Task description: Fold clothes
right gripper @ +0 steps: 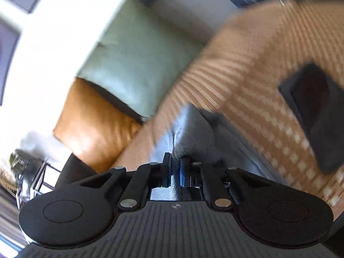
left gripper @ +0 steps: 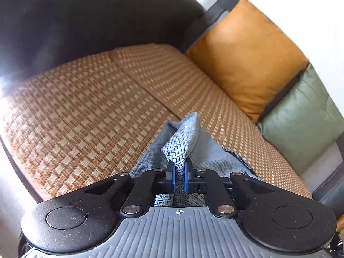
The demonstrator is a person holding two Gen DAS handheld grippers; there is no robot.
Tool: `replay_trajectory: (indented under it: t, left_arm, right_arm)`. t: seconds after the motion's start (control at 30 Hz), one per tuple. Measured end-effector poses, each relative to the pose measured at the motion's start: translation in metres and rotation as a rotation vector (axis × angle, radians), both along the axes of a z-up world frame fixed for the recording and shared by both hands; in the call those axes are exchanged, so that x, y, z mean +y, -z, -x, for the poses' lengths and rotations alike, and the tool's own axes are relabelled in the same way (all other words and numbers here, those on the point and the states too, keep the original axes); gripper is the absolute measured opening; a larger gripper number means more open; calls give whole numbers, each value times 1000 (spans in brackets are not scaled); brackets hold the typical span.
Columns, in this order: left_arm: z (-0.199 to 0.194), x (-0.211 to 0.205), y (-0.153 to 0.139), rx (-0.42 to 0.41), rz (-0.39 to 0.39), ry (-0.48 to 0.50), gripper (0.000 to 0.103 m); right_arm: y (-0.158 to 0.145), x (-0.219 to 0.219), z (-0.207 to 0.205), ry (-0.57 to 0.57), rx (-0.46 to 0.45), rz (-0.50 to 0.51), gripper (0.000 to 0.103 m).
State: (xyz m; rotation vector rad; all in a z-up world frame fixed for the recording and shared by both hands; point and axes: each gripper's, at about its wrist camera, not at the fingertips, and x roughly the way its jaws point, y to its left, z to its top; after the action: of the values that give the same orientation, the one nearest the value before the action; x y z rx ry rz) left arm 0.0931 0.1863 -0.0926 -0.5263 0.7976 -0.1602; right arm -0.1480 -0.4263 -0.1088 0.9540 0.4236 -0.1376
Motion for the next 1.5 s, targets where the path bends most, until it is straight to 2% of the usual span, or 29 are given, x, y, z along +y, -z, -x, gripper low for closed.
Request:
replay_trajectory:
  t: [0.07, 0.17, 0.27, 0.33, 0.37, 0.4, 0.43, 0.47, 0.5, 0.53, 0.63, 0.7, 0.8, 0.9, 0.97, 1.03, 1.07, 1.1, 1.13, 1.23, 1.27, 1.3, 1.33, 1.37, 1.43, 1.5]
  left_arm:
    - [9, 3, -3, -11, -19, -2, 1]
    - [17, 11, 1, 4, -39, -30, 0]
    - [14, 23, 16, 51, -61, -64, 0]
    - [11, 27, 27, 91, -83, -54, 0]
    - [11, 29, 31, 109, -79, -44, 2]
    - [12, 30, 31, 110, -59, -36, 5]
    - [17, 28, 25, 94, -61, -22, 19]
    - [22, 27, 20, 79, -64, -7, 23]
    - [27, 21, 11, 47, -87, 27, 23]
    - [32, 13, 2, 14, -112, 76, 25]
    - [47, -17, -19, -72, -160, 237, 46]
    - [56, -42, -24, -113, -171, 336, 47]
    - [73, -79, -22, -146, -203, 479, 48]
    - [91, -109, -17, -166, -240, 601, 50]
    - [102, -121, -14, -176, -268, 657, 57]
    - [104, -133, -7, -176, -301, 685, 64]
    - [104, -139, -3, -176, -318, 699, 65]
    - [102, -144, 1, -170, -340, 698, 65]
    - [100, -148, 6, -164, -362, 696, 65]
    - [96, -153, 12, -162, -391, 695, 64]
    - [95, -154, 13, -159, -400, 696, 56]
    - [95, -155, 15, -156, -408, 698, 39]
    - [96, -152, 13, -157, -408, 704, 16]
    - [98, -149, 12, -157, -407, 709, 8]
    - [100, -144, 10, -159, -406, 721, 3]
    - [103, -139, 8, -160, -404, 732, 1]
  right_arm:
    - [-11, 2, 10, -6, -16, 34, 8]
    - [-5, -2, 22, 9, 0, 25, 8]
    - [11, -6, 22, 31, 56, 38, 8]
    - [27, -8, 18, 38, 120, 58, 9]
    - [36, -10, 12, 30, 160, 54, 11]
    - [45, -12, 6, 18, 196, 34, 17]
    - [50, -12, 4, 10, 217, 15, 18]
    - [47, -11, 7, 18, 219, 33, 18]
    - [42, -8, 10, 29, 218, 61, 27]
    - [33, -2, 15, 26, 201, 100, 30]
    - [2, 17, 31, 4, 138, 227, 31]
    - [-8, 35, 34, -103, 92, 205, 36]
    - [-6, 62, 23, -264, 76, 163, 41]
    - [-2, 81, 9, -323, 96, 191, 49]
    - [-1, 89, 2, -348, 106, 210, 52]
    - [-1, 93, -5, -355, 115, 244, 51]
    - [0, 93, -8, -363, 114, 258, 36]
    - [0, 94, -11, -380, 110, 253, 13]
    - [-1, 94, -13, -399, 107, 242, 5]
    - [-8, 107, -7, -514, 78, 268, 4]
    - [-9, 114, -5, -558, 77, 301, 3]
    - [-10, 120, -3, -603, 78, 332, 2]
    - [-8, 125, -1, -639, 85, 351, 2]
    - [-5, 129, 1, -674, 93, 366, 2]
    - [0, 134, 3, -724, 116, 388, 2]
    - [6, 141, 4, -778, 149, 427, 2]
